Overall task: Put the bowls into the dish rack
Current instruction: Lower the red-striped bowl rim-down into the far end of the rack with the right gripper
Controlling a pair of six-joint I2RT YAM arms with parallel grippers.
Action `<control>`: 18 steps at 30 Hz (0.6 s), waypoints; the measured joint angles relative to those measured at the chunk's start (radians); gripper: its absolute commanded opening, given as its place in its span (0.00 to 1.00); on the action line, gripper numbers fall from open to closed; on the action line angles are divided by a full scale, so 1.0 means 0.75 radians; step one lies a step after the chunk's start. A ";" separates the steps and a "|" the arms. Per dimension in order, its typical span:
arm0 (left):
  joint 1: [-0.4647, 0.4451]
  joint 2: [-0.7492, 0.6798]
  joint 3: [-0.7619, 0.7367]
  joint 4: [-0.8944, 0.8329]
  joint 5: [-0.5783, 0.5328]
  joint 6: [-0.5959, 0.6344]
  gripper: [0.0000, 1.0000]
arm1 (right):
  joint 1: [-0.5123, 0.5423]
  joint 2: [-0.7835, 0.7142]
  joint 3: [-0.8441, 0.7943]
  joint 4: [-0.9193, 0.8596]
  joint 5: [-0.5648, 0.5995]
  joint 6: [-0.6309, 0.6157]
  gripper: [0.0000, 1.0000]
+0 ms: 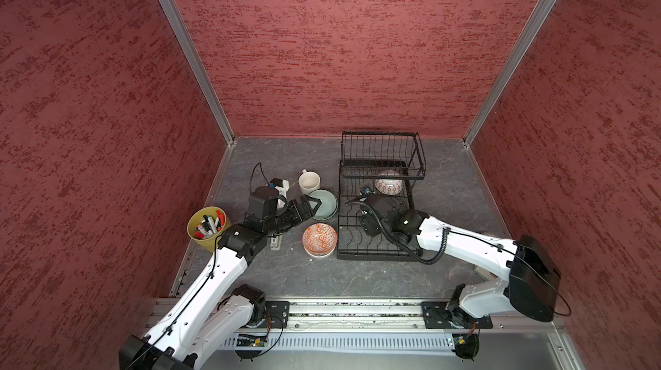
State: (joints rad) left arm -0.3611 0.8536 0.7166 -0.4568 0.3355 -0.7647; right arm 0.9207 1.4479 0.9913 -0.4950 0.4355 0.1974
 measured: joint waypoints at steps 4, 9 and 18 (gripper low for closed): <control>0.022 -0.012 -0.012 0.002 0.005 0.005 1.00 | 0.020 0.052 0.044 0.016 0.074 -0.066 0.66; 0.042 -0.018 -0.023 0.001 0.010 0.005 1.00 | 0.037 0.120 0.053 0.041 0.170 -0.147 0.66; 0.056 -0.025 -0.023 0.001 0.034 0.004 1.00 | 0.044 0.229 0.068 0.105 0.283 -0.284 0.66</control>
State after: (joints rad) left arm -0.3187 0.8345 0.6994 -0.4561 0.3611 -0.7616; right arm 0.9535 1.6196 1.0420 -0.4160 0.6479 -0.0154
